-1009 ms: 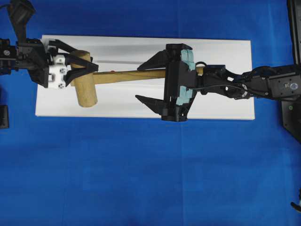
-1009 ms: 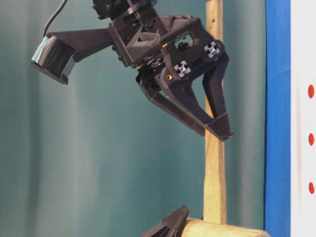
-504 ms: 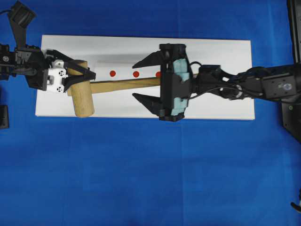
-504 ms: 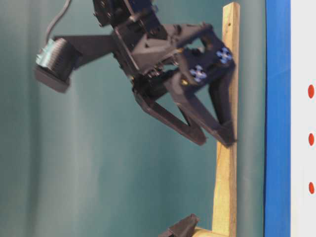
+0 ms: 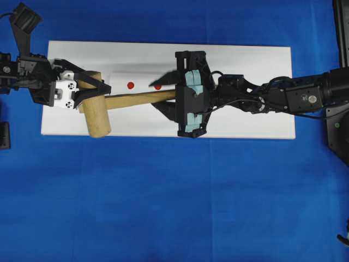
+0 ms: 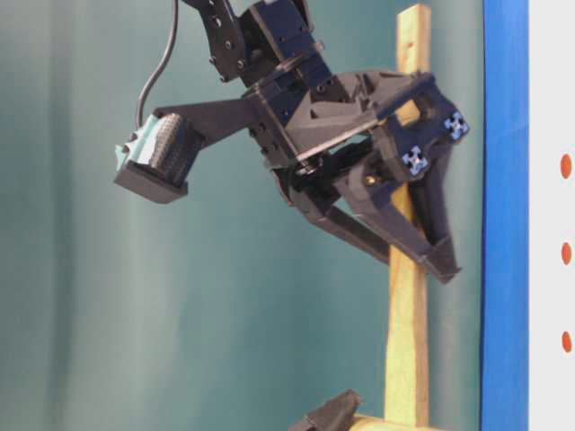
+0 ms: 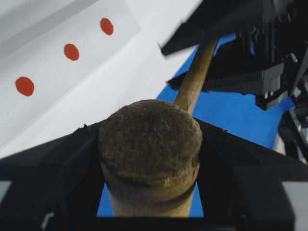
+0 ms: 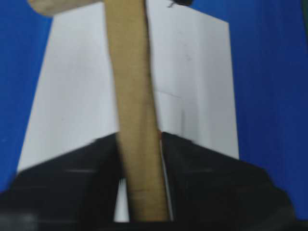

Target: Hit the mark with a hammer.

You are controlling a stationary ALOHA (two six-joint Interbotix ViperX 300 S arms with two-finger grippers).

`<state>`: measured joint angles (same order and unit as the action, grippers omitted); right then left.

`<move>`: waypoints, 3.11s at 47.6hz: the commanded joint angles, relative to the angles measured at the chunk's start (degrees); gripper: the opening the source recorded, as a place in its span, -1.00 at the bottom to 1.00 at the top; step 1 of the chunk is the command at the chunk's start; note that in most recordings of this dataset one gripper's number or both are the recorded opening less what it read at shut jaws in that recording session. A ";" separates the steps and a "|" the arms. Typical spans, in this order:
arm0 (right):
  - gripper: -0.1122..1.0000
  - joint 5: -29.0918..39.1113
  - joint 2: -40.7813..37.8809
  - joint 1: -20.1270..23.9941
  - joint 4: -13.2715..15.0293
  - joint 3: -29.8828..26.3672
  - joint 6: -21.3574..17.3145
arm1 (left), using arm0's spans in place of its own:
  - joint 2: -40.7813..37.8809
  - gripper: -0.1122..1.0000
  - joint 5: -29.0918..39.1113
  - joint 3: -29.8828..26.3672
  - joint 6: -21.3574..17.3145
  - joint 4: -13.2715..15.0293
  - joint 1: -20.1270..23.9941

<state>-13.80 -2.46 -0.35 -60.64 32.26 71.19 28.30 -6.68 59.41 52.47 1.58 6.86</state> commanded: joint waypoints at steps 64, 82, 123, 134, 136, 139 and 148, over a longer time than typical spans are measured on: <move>-0.65 1.58 15.73 -0.44 -5.71 12.48 -0.79 | 22.32 0.78 8.44 5.98 -24.87 -0.88 0.88; -0.65 1.58 15.64 -0.26 -13.54 11.95 -0.79 | 24.35 0.77 11.87 6.94 -51.24 -0.88 1.67; -0.65 -12.74 11.25 20.83 -34.28 7.56 -0.79 | 24.87 0.76 10.37 7.47 -70.93 -0.35 5.27; -0.65 -15.21 6.33 26.28 -38.58 3.52 -0.79 | 24.52 0.75 10.37 7.65 -70.66 -0.35 5.27; -0.65 -14.59 5.45 26.28 -38.67 2.81 -0.79 | 24.52 0.75 10.37 7.65 -70.58 -0.35 5.27; -0.65 -13.45 4.04 26.28 -38.67 1.67 -0.79 | 24.43 0.75 10.37 7.73 -70.05 -0.35 5.27; -0.65 -12.92 -0.09 25.93 -38.58 -2.64 -0.62 | 24.52 0.75 10.28 8.09 -66.62 -0.35 5.27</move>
<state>-26.89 -2.20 25.75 -99.40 32.87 70.49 53.09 4.13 67.94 -14.59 1.14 11.95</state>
